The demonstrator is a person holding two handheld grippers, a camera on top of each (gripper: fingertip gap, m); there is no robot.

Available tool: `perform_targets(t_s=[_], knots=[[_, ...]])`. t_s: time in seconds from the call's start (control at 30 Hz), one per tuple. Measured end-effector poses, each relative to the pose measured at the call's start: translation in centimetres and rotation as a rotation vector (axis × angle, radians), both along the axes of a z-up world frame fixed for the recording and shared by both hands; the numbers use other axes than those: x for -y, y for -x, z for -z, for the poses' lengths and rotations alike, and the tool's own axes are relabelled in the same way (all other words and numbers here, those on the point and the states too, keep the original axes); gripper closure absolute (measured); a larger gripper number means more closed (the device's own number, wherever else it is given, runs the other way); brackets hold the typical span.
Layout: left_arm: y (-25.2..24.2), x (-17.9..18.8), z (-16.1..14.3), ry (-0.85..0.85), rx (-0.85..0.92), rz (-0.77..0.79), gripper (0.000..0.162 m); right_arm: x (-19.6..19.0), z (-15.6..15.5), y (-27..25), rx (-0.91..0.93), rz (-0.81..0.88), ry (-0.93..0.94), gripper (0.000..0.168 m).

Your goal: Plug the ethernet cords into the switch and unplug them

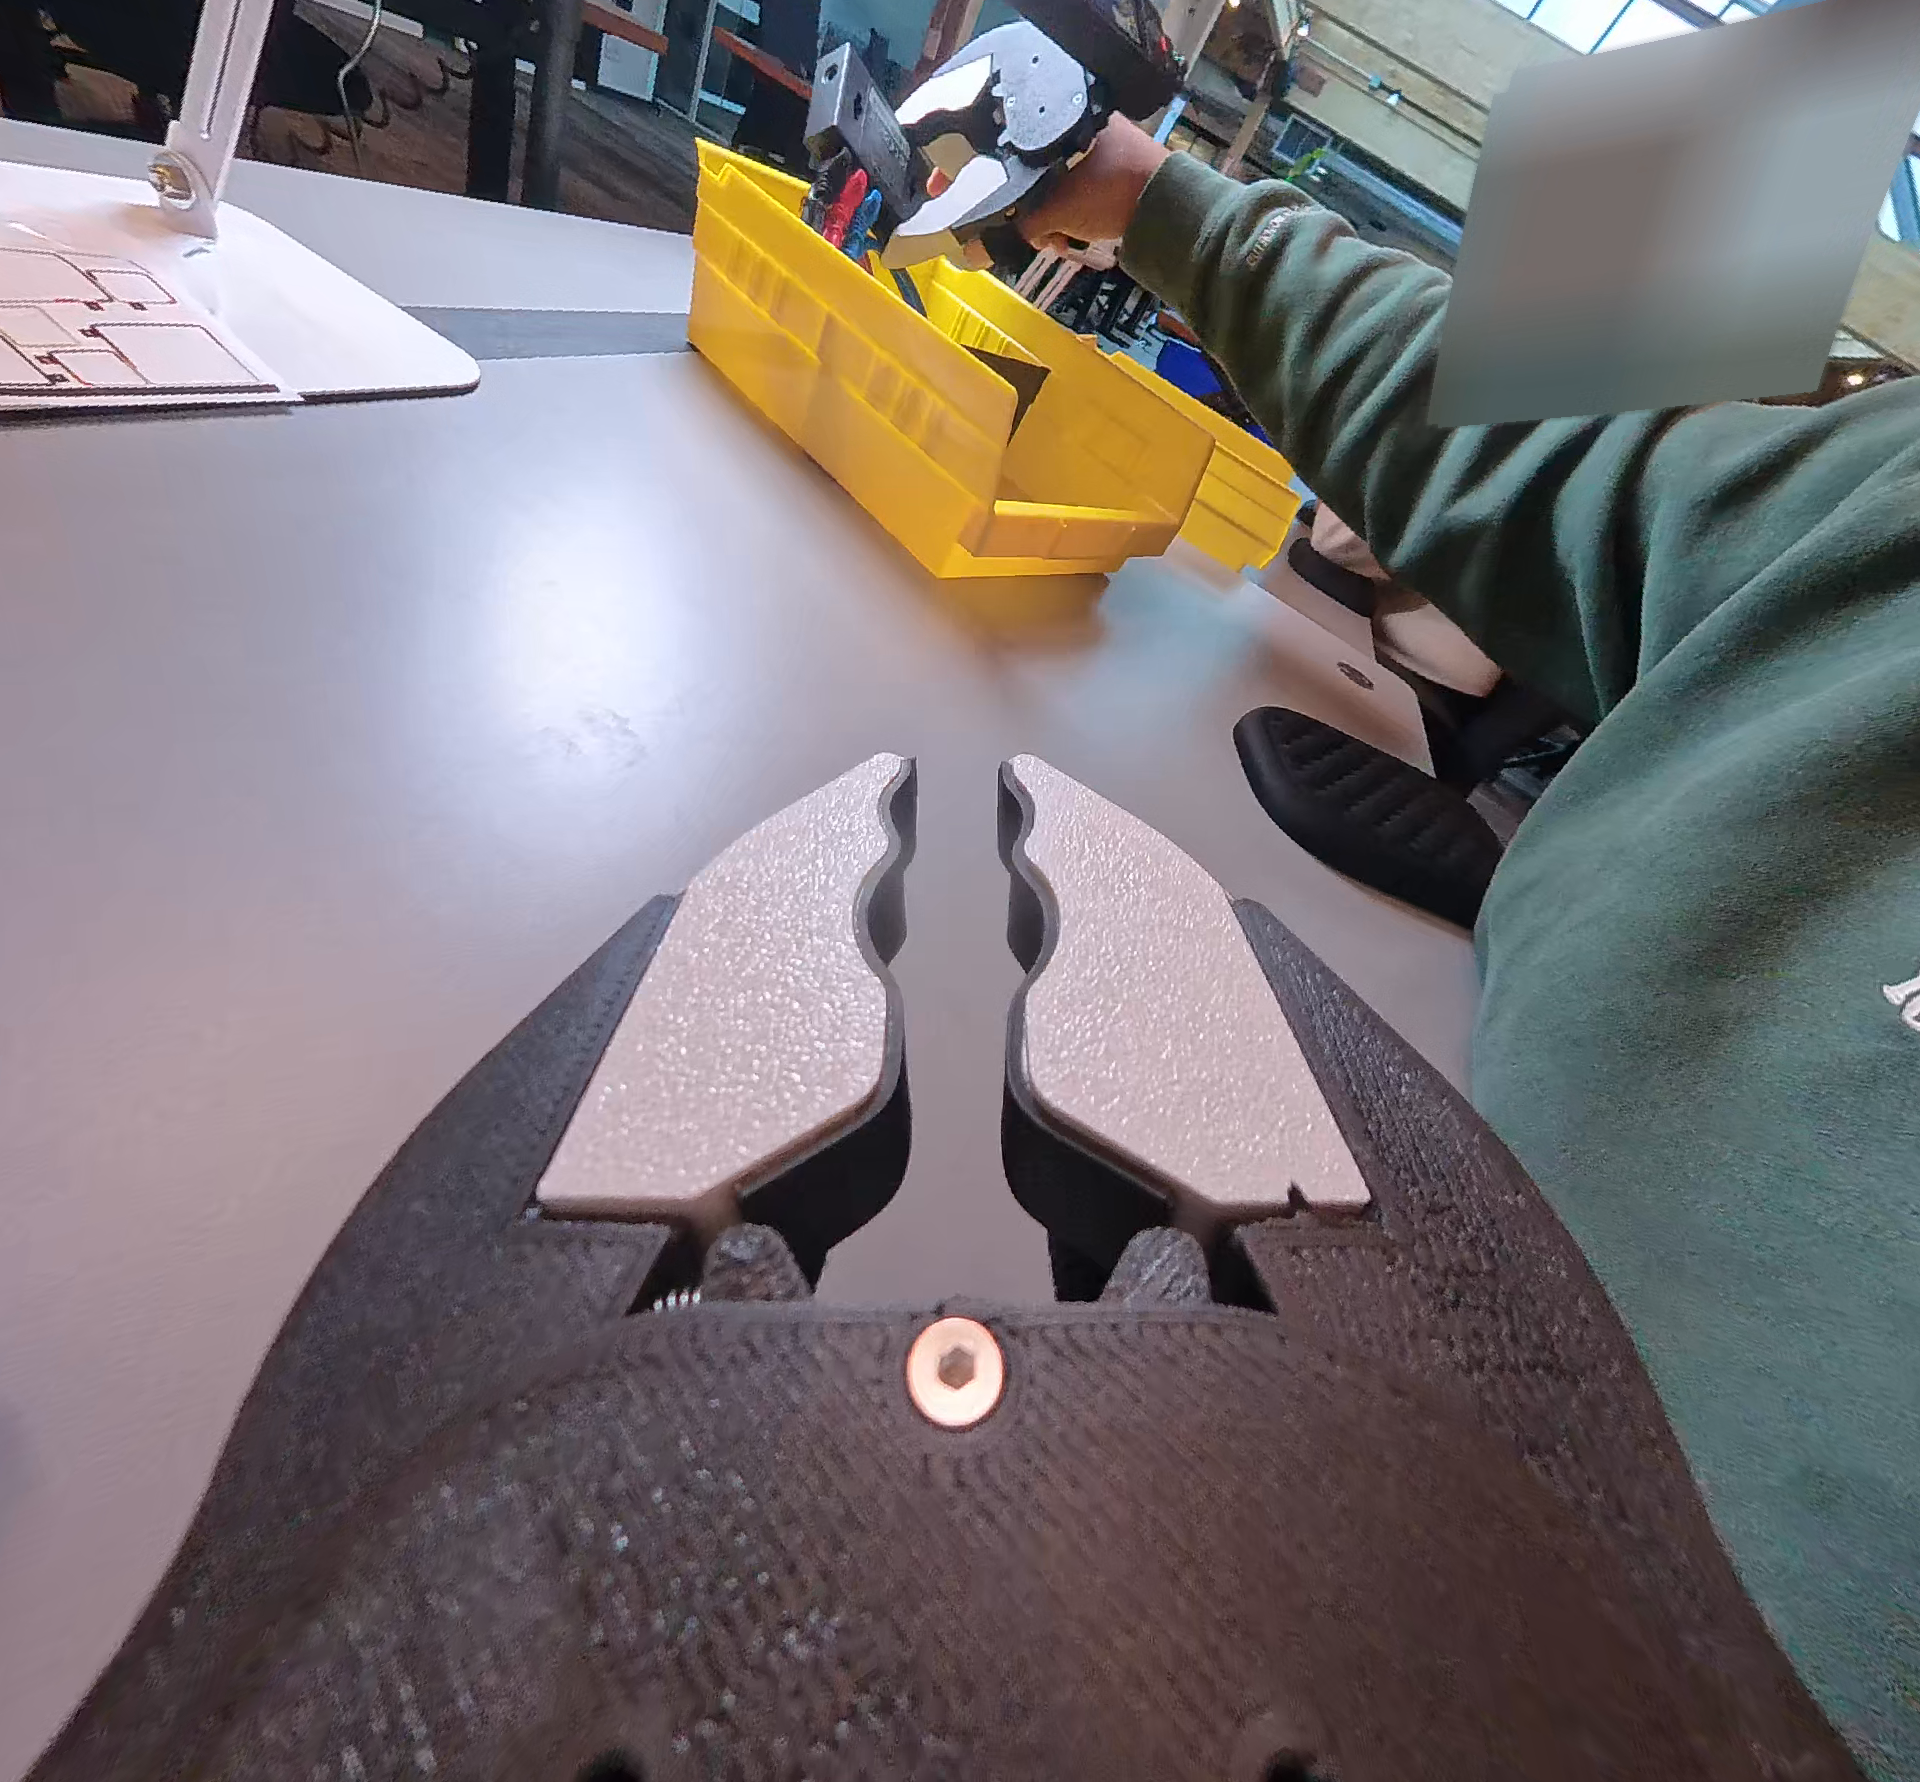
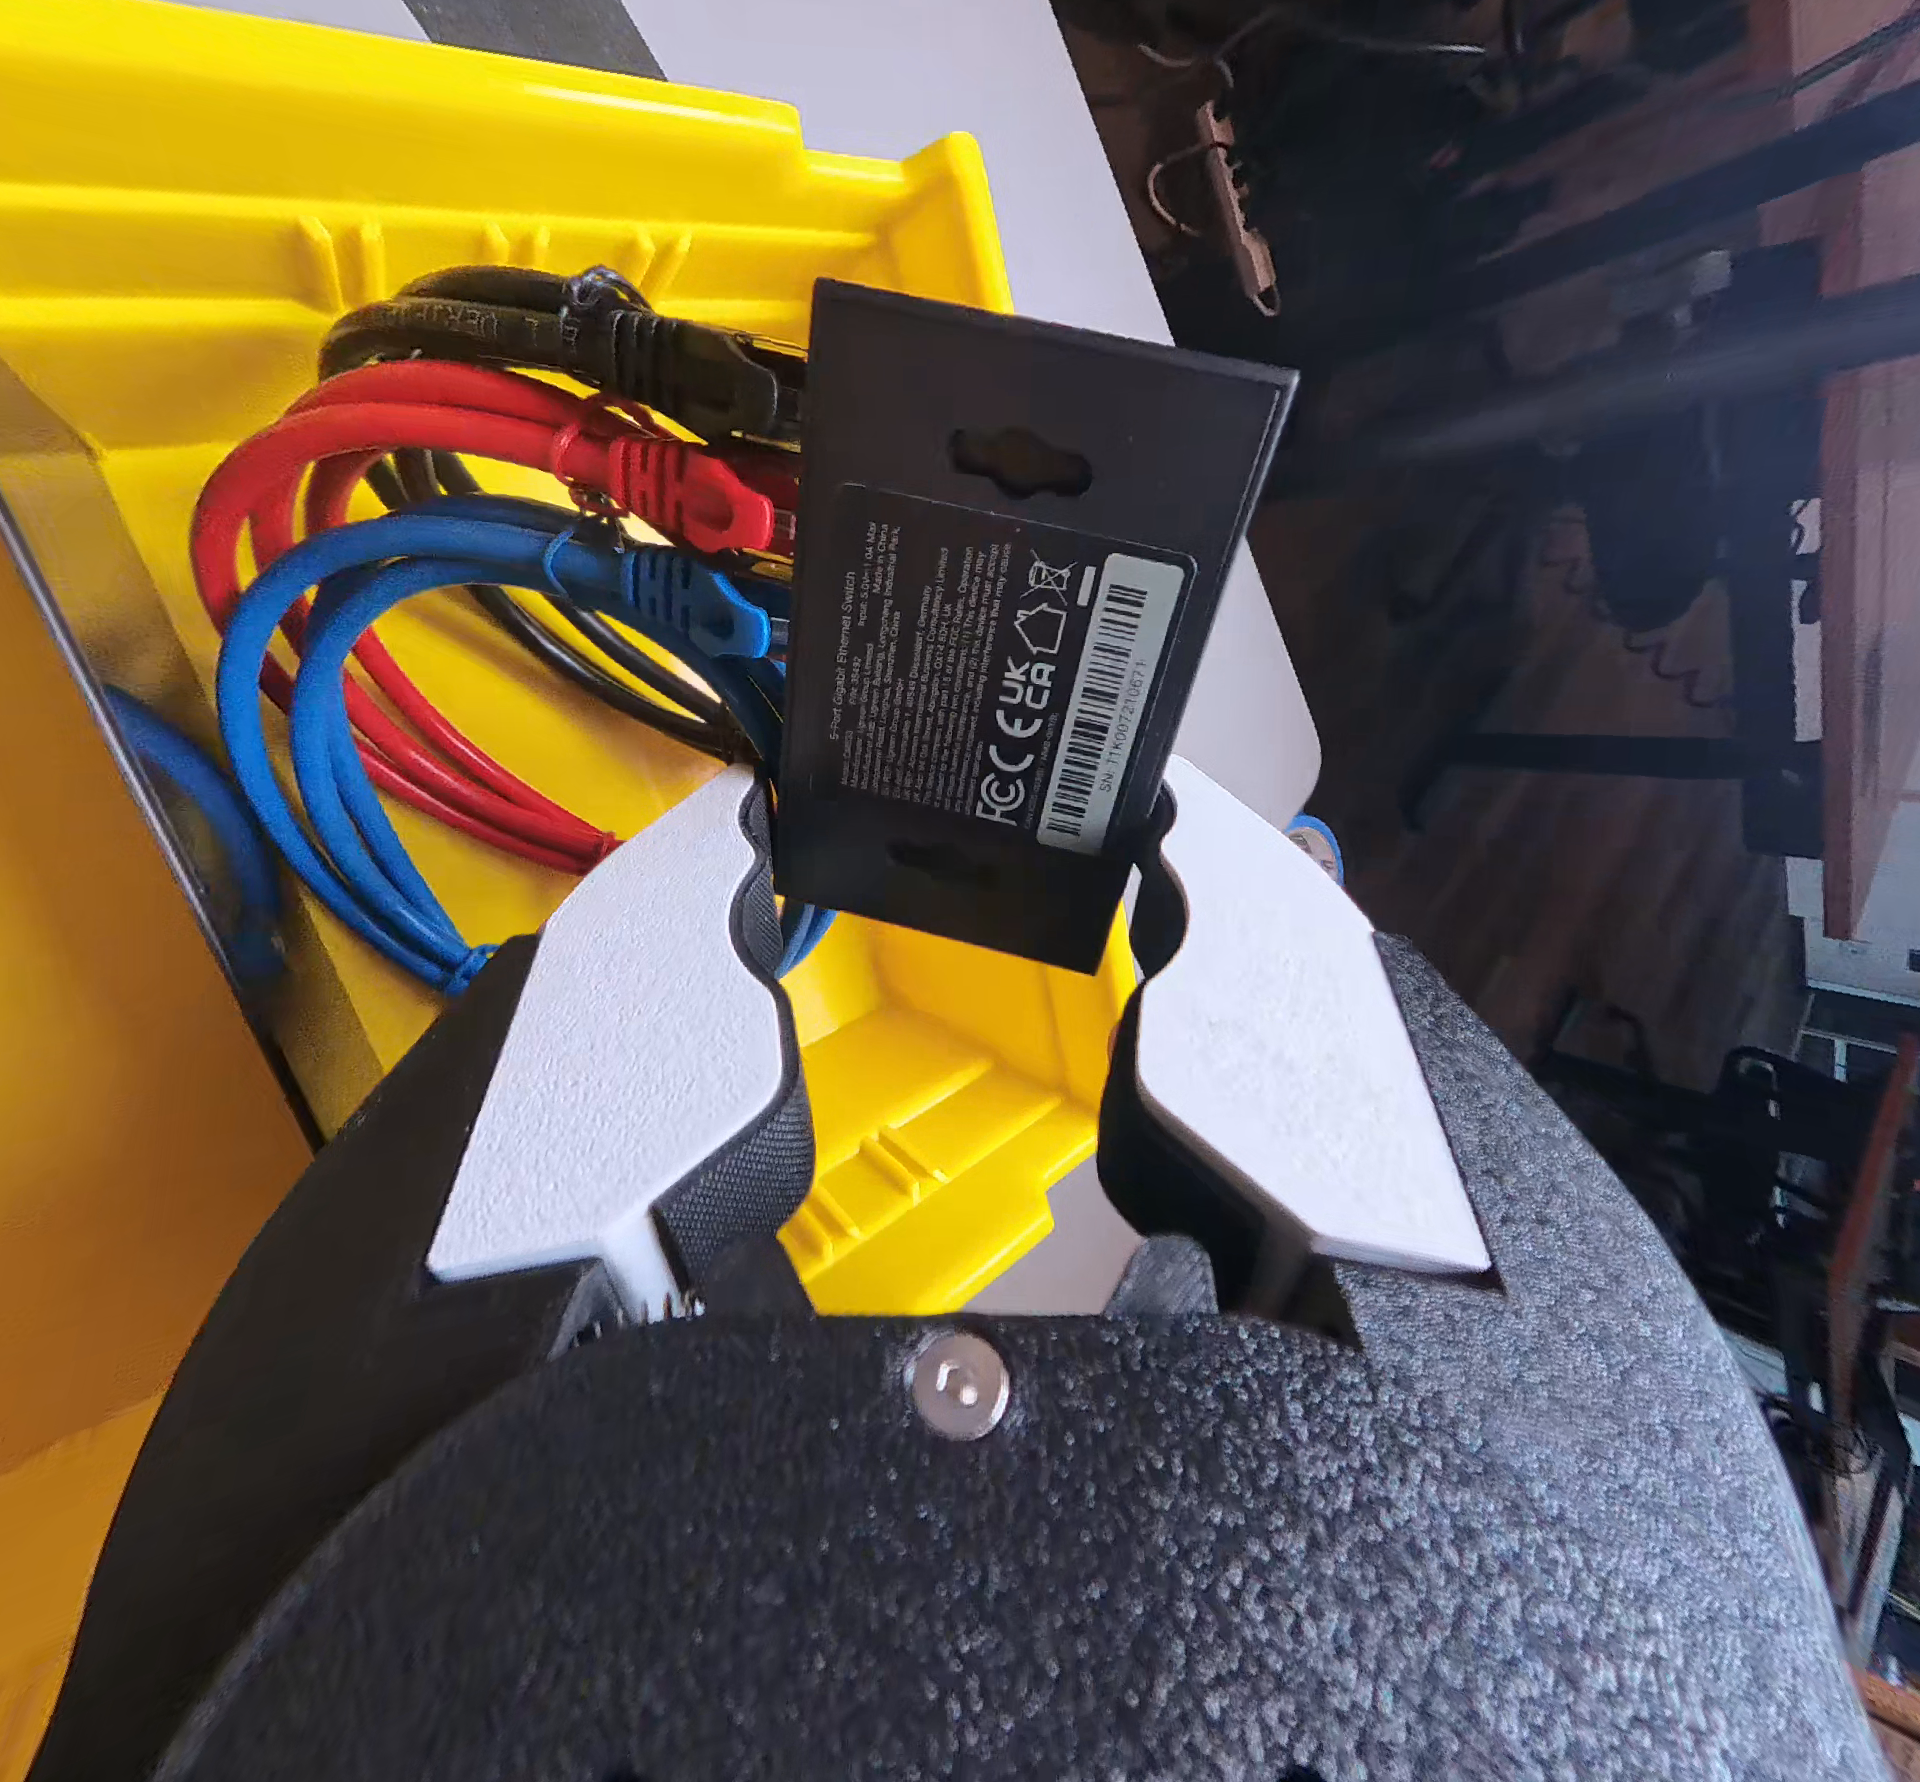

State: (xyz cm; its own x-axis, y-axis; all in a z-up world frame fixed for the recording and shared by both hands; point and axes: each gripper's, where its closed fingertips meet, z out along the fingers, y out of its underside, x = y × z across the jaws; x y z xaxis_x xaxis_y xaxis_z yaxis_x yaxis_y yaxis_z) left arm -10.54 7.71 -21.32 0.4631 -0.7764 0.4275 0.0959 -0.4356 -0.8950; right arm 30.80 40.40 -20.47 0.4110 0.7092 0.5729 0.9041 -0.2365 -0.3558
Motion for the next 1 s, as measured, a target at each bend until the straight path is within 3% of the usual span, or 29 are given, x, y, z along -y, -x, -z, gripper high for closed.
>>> perform_targets(t_s=[0.13,0.23,0.43,0.63,0.77,0.87,1.0], knots=[[-0.1,0.1,0.0,-0.007,-0.008,0.004,0.147,-0.6,0.8,-1.0,0.037,0.042,0.008,0.097],[-0.2,0.2,0.0,-0.02,-0.021,0.006,0.147,-0.3,0.6,-2.0,0.087,0.073,-0.018,0.084],[-0.7,0.7,0.0,-0.029,-0.038,0.03,0.146,1.4,-4.3,-3.6,-0.025,0.162,-0.192,0.08],[-0.3,0.7,0.0,-0.08,-0.132,-0.009,0.147,8.5,-6.6,-1.8,-0.337,0.187,-0.192,0.084],[0.7,0.3,0.1,-0.123,-0.255,-0.063,0.147,15.7,-4.9,1.0,-0.428,0.12,-0.121,0.088],[2.2,-0.1,-0.6,-0.169,-0.313,-0.124,0.142,19.9,-1.6,-0.9,-0.363,0.284,-0.06,0.091],[5.5,-0.6,-2.2,-0.236,-0.372,-0.259,0.137,23.9,-0.2,-2.8,-0.539,0.461,-0.143,0.091]])
